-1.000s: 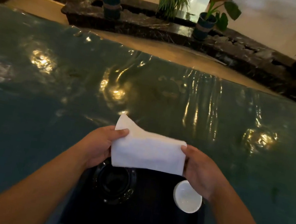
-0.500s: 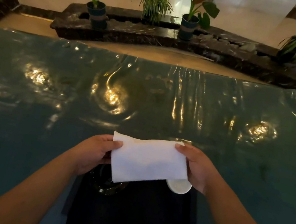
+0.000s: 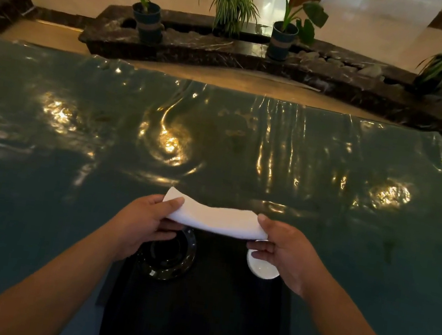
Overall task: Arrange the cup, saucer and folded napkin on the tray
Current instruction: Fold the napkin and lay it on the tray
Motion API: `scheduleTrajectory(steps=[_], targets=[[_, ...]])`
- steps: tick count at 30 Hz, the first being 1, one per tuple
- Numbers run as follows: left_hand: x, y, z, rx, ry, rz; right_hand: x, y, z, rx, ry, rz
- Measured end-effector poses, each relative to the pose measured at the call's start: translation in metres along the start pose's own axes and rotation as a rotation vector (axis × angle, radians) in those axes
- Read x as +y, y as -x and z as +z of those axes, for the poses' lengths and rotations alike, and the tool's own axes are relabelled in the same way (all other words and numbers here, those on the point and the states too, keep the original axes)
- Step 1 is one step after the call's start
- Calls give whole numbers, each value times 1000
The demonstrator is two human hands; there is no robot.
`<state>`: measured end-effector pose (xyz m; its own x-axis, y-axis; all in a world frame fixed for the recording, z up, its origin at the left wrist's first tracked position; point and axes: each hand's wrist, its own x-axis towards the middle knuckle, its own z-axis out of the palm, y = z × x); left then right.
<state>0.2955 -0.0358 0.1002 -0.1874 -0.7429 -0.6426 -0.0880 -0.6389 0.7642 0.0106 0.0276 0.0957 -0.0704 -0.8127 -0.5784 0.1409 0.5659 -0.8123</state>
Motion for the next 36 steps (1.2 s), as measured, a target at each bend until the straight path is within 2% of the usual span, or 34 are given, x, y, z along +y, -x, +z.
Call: scheduleTrajectory(steps=[4, 8, 11, 14, 16, 18, 20, 22, 24, 27, 31, 34, 36], targets=[[-41, 4, 11, 158, -53, -15, 38, 6, 2, 123, 167, 52], [-101, 15, 10, 90, -104, -102, 86, 30, -8, 103, 222, 129], [-147, 23, 2, 54, -248, -207, 129, 43, -19, 36, 378, 229], [-163, 20, 0, 74, -318, -237, 149, 44, -27, 14, 514, 262], [-166, 15, 3, 110, -489, -178, 154, 40, -29, 25, 662, 229], [-168, 17, 6, 172, -813, -65, 155, 40, -26, 4, 923, 184], [-173, 22, 10, 217, -1102, 142, 155, 42, -21, 13, 1200, 82], [-179, 23, 15, 163, -1269, 444, 157, 41, -17, 64, 1345, -117], [-187, 19, 20, 17, -1415, 618, 161, 39, -12, 25, 1398, -283], [-192, 13, 23, -174, -1615, 637, 174, 35, -6, -128, 1480, -343], [-193, 10, 19, -242, -1754, 599, 179, 33, 3, -216, 1552, -288], [-185, 13, 14, -311, -1680, 498, 170, 29, 10, -249, 1536, -246], [-177, 15, 7, -267, -1585, 541, 164, 23, 17, -227, 1537, -279]])
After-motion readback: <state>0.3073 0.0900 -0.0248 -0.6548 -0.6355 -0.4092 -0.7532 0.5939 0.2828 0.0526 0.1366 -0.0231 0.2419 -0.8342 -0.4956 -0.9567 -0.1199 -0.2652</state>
